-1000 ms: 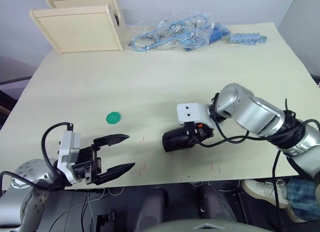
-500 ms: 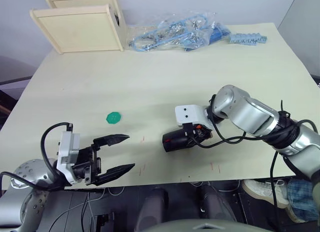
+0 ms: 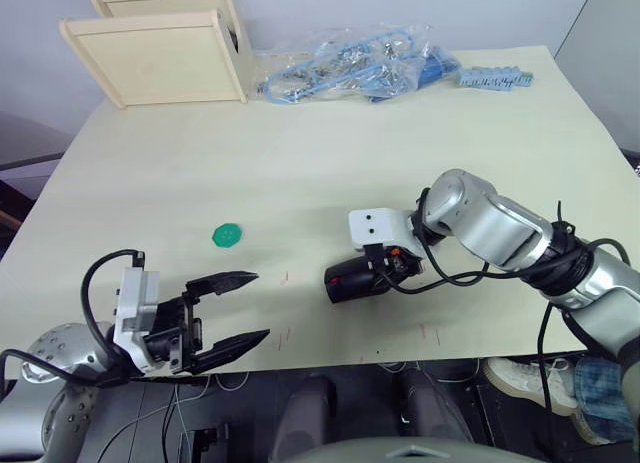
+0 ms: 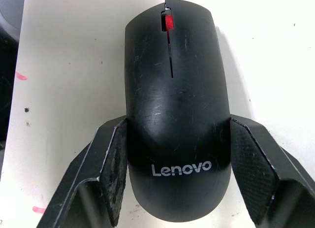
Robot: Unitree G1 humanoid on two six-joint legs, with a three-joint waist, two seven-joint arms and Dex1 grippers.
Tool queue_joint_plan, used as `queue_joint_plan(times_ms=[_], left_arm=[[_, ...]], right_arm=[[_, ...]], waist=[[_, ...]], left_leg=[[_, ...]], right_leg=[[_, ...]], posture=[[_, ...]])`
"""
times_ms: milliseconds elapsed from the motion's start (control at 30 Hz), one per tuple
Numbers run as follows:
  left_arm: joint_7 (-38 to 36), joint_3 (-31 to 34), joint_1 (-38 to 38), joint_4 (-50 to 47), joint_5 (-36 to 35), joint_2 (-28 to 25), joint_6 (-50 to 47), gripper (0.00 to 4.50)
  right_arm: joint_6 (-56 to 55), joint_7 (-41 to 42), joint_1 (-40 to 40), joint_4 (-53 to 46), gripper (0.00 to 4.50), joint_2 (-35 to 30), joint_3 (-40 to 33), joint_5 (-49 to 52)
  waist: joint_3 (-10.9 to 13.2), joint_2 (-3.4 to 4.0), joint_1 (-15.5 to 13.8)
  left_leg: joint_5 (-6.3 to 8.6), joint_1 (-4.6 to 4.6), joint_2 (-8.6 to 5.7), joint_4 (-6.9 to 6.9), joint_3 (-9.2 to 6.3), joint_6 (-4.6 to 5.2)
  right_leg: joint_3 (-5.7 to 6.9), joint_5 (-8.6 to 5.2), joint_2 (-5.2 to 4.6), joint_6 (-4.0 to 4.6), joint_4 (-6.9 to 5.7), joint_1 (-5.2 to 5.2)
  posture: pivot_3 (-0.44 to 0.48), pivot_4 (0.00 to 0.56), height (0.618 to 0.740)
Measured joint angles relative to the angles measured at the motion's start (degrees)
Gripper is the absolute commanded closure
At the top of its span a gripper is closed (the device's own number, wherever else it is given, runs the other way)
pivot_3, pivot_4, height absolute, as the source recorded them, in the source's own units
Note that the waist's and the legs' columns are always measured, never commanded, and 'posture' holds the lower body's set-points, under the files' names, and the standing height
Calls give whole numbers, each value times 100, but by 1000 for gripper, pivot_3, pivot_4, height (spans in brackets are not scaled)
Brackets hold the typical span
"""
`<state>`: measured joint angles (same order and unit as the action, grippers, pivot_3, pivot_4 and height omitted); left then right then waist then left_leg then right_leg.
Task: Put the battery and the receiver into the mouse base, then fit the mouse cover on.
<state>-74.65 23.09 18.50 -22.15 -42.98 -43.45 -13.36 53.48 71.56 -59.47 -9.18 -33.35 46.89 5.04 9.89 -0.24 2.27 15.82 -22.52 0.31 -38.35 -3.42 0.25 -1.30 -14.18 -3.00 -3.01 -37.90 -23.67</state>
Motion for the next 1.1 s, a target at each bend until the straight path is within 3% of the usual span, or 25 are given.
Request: queue_joint_plan(times_ms=[933,967,1033,1100], left_arm=[[66,0,13,0,6,10,-9,0],[69,0,13,0,5,10,-9,0],[77,0,12,0,5,10,-12,0],[87,0,10,0,5,10,-13,0]], right_arm=[[19,23,9,23,2068,70,-12,-67],[16,26,11,22,1042,75,-14,-64],[19,2,37,39,131,103,-22,-69],[20,-28,57,66,59,122,-22,-78]], waist=[[-1,0,8],[-1,0,8],[-1,0,8],[-1,0,7]], left_leg=[[-1,3,1,0,0,-1],[-1,3,1,0,0,-1],[-1,3,1,0,0,-1],[-1,3,1,0,0,-1]], right_leg=[[0,2,1,3,-2,0],[0,2,1,3,-2,0],[1,2,1,4,-3,0],[0,2,1,4,-2,0]], posture=[[0,150,740],[0,150,740],[0,150,740],[0,150,740]])
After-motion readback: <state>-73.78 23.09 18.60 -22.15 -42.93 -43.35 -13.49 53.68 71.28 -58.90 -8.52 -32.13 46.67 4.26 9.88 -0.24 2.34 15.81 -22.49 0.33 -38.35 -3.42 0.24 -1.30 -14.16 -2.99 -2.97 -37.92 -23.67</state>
